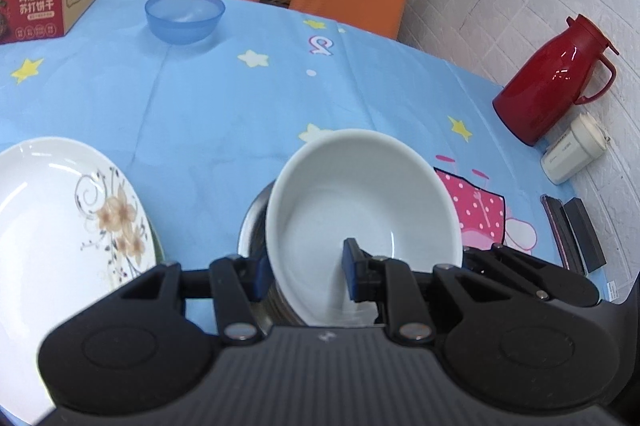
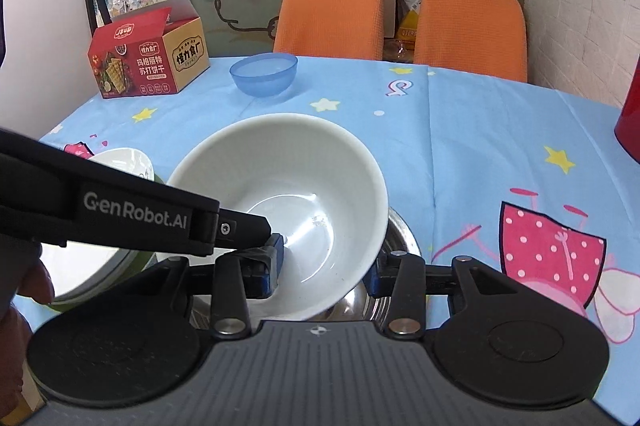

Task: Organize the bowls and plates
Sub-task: 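Carry the white bowl with the left tool and lower it into the steel bowl, then open the left tool to release the white bowl and withdraw, then grasp the rim of the translucent blue bowl with the left tool, then carry the blue bowl with the left tool into the white bowl, then open the left tool to release the blue bowl, then grasp the rim of the nested bowl stack with the left tool, then carry the bowl stack onto the plate stack and open the left tool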

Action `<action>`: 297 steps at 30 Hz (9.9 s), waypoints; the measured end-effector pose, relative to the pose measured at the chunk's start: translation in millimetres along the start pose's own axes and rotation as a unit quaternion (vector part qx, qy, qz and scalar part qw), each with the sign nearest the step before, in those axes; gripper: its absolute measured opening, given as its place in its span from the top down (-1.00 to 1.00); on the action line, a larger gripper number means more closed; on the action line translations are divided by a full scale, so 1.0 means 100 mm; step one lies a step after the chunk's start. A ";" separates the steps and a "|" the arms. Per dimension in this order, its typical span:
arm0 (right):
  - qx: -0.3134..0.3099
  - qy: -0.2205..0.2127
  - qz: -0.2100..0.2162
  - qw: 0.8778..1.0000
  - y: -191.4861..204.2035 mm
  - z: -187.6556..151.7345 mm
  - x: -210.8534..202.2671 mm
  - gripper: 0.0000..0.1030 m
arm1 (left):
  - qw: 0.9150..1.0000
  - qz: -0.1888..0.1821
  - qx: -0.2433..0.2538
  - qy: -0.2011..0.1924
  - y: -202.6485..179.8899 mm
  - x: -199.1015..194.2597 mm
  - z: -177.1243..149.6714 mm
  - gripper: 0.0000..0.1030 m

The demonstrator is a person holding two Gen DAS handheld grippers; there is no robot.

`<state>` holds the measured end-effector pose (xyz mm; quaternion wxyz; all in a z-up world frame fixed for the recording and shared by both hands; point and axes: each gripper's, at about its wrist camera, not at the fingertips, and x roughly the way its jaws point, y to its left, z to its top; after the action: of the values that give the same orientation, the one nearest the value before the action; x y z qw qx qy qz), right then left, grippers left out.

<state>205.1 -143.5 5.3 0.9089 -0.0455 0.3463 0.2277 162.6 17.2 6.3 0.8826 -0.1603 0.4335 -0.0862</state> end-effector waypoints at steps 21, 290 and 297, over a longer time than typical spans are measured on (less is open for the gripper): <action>0.039 -0.022 0.013 0.999 -0.18 -0.22 -0.03 -0.56 | 0.999 -0.027 0.003 -0.034 0.06 -0.01 -0.01 -0.70; 0.001 -0.037 0.075 0.996 1.55 -0.01 0.45 -0.57 | 0.988 0.119 0.062 -0.082 1.56 -0.69 0.00 -0.20; 0.014 -0.040 0.092 0.995 1.49 0.00 0.45 -0.86 | 0.979 0.136 0.074 -0.135 1.48 -0.81 0.03 -0.54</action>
<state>167.8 6.7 -12.8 0.8979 0.0086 0.3150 0.3075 117.8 179.8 14.8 0.9460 -0.0442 0.3200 0.0252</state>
